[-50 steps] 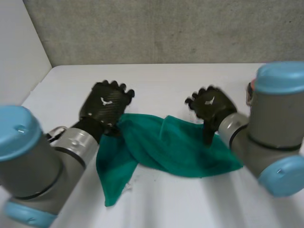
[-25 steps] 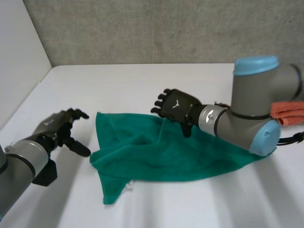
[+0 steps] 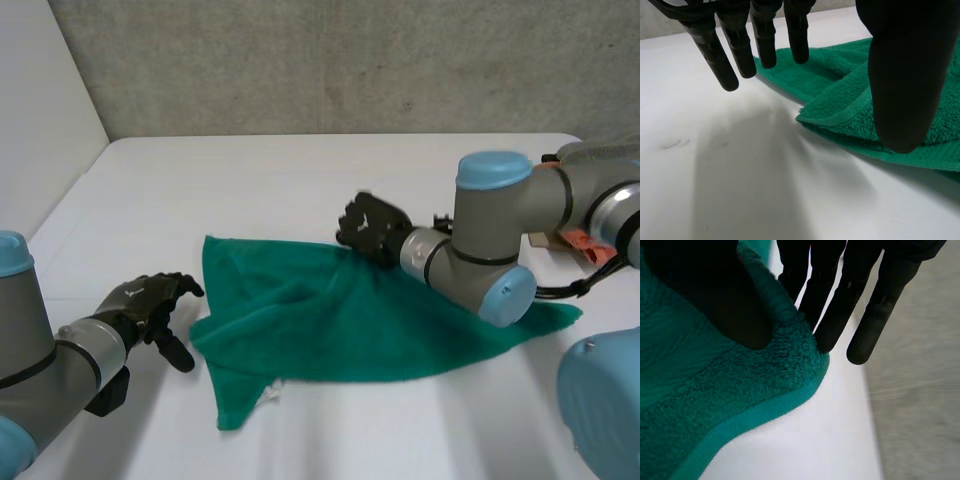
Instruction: Fold the laundry.
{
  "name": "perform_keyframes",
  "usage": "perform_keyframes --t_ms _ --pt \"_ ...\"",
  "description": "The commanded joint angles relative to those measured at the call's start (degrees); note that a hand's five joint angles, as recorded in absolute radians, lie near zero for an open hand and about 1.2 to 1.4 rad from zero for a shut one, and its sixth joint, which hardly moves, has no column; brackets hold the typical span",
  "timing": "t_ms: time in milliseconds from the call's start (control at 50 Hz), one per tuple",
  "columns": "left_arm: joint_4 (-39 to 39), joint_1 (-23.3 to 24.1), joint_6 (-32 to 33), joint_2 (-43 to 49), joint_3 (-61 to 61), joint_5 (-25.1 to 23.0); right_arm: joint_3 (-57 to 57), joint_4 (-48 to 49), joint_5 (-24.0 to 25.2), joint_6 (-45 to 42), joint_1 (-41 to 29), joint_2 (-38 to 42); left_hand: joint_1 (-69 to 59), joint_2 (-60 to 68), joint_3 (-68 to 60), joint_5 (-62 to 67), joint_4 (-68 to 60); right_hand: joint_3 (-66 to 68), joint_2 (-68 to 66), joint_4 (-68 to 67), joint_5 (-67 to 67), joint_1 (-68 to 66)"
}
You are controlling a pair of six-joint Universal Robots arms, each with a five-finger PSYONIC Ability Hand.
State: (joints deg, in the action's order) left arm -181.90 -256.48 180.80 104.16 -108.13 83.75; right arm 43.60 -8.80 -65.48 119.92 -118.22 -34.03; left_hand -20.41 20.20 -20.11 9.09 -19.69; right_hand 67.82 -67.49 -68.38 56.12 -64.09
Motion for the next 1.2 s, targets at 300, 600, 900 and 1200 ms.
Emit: perform_keyframes --t_ms 300,600,900,1200 --pt "-6.5 4.1 6.5 7.3 3.9 -2.4 25.7 6.3 -2.1 11.9 2.0 -32.5 -5.8 6.0 -6.1 7.1 -6.5 12.2 -12.5 -11.6 13.9 -15.9" --pt "-4.2 7.0 6.3 9.9 13.0 2.5 28.5 6.2 -3.4 20.6 9.6 -41.4 -59.6 59.8 -59.9 60.9 -60.3 12.2 -12.5 -11.6 13.9 -15.9" --pt "-3.7 7.4 7.8 -17.1 19.2 2.9 26.7 -14.3 -7.5 15.4 15.8 -59.0 -59.6 59.8 -59.9 60.9 -60.3 12.2 -12.5 -11.6 13.9 -15.9" --pt "2.5 8.6 30.6 9.2 31.5 3.2 18.4 -16.1 -12.7 11.0 14.3 -33.0 -59.6 59.8 -59.9 60.9 -60.3 12.2 -12.5 -11.6 13.9 -15.9"
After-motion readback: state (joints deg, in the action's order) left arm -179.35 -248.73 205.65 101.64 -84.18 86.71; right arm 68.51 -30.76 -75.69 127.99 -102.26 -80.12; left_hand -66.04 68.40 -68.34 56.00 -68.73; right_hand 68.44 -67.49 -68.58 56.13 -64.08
